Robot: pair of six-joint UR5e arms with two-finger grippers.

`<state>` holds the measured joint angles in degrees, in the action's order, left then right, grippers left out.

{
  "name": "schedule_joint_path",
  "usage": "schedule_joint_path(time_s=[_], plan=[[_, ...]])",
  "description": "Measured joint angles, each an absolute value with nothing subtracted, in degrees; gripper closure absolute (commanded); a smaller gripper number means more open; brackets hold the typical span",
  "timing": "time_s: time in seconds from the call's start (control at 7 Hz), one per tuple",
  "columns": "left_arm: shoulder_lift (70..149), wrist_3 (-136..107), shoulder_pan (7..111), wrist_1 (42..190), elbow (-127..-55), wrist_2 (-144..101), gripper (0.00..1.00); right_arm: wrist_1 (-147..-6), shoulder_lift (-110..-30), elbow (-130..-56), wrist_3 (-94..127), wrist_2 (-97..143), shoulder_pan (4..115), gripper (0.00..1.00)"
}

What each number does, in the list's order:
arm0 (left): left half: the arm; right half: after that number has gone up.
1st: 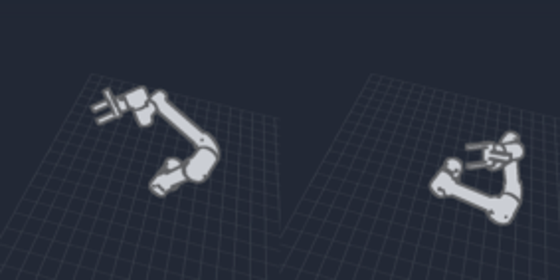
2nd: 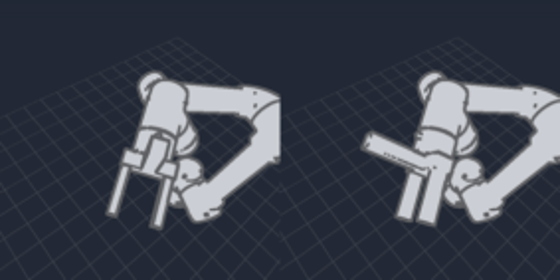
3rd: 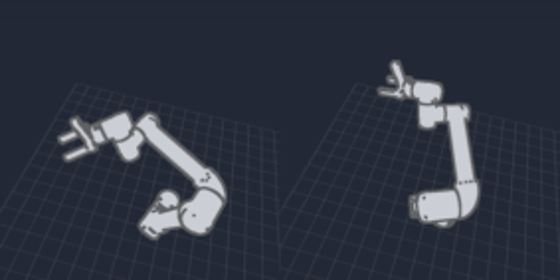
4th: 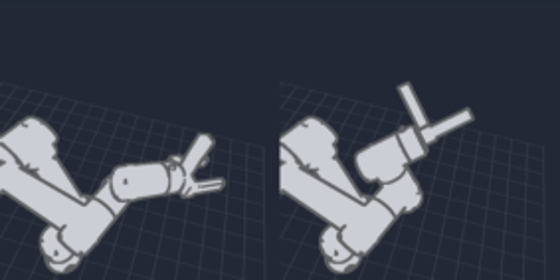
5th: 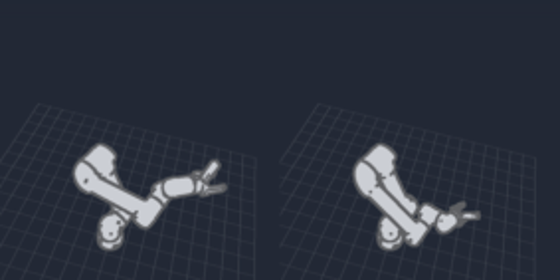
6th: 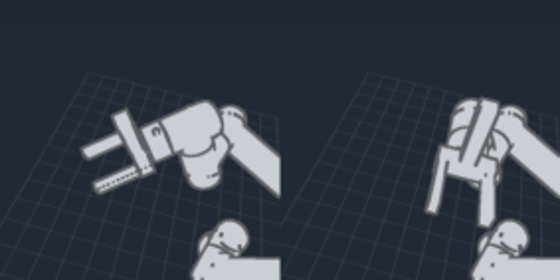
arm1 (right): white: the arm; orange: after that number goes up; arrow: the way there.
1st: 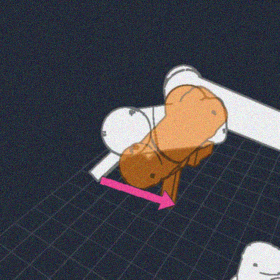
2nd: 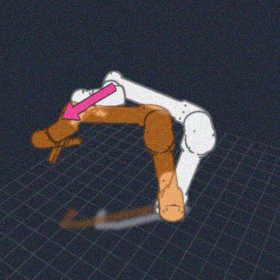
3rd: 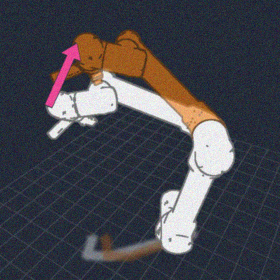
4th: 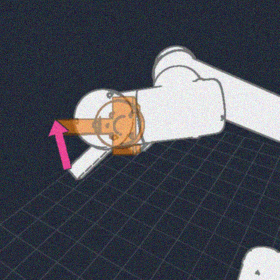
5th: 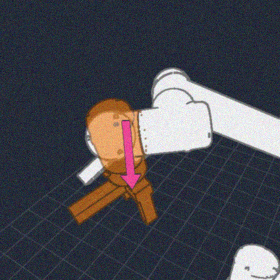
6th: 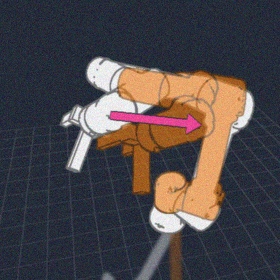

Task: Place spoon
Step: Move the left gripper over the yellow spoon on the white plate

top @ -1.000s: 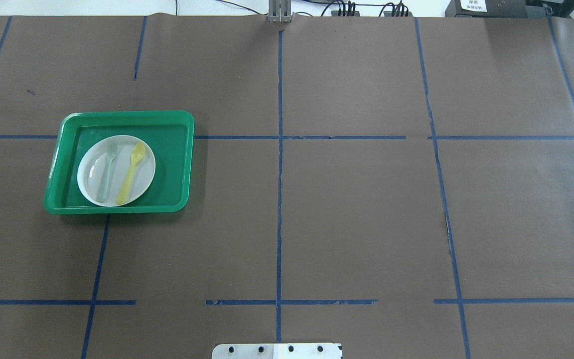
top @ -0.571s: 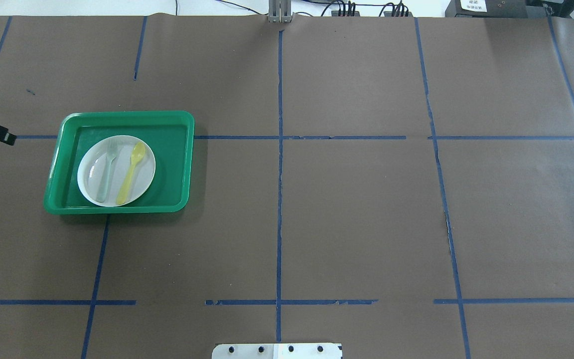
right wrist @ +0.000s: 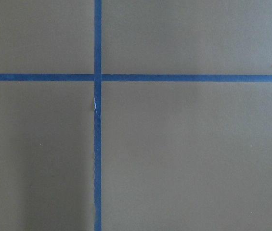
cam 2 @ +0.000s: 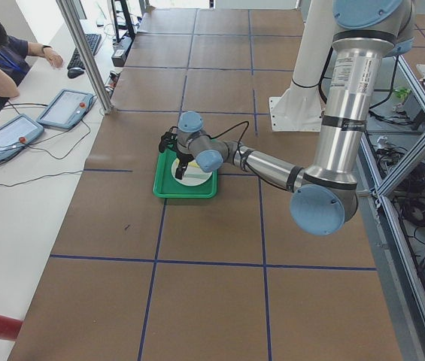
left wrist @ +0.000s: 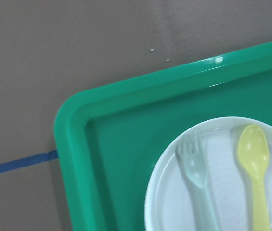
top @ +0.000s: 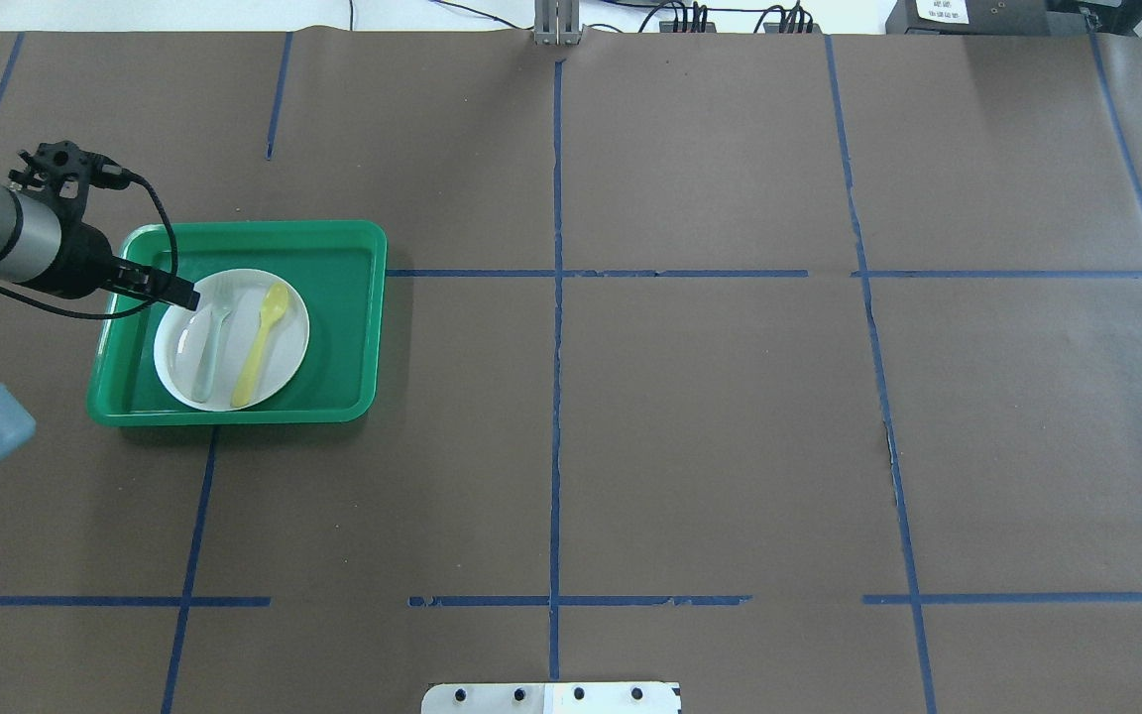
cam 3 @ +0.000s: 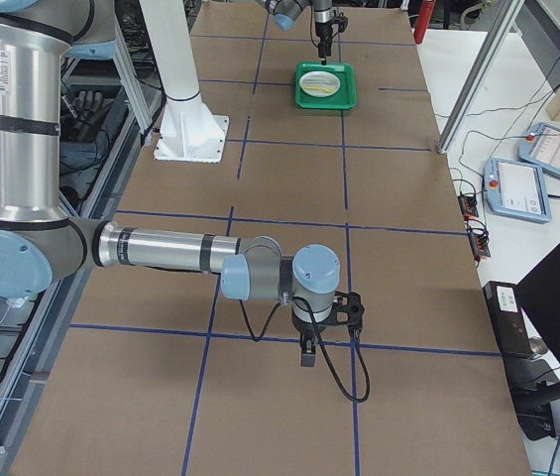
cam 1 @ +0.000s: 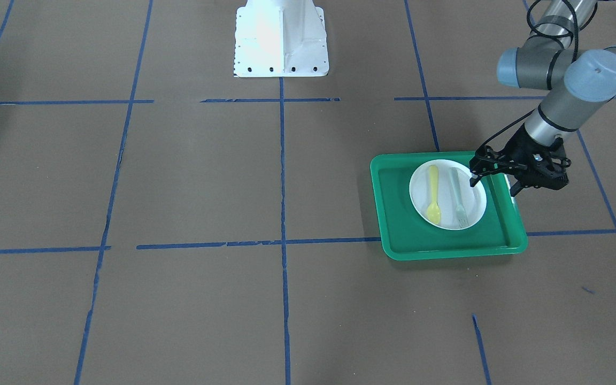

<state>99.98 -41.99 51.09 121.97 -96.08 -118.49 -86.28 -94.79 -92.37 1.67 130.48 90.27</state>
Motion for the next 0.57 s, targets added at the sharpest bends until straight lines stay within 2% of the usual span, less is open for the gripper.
schedule_joint_path(time_s=[0.14,0.29,0.57], plan=[[101.14,-42.84,49.71,122.33,-95.59,-116.76,0.36,-86.25,-94.80,-92.37,1.67,130.47,90.26,0.00],[101.68,-43.17,48.71,122.43,-95.36,-115.30,0.44,-86.23,-94.80,-92.37,1.67,130.49,90.26,0.00],[103.03,-43.42,46.51,122.36,-94.54,-114.18,0.45,-86.22,-94.80,-92.37,1.67,130.51,90.26,0.00]])
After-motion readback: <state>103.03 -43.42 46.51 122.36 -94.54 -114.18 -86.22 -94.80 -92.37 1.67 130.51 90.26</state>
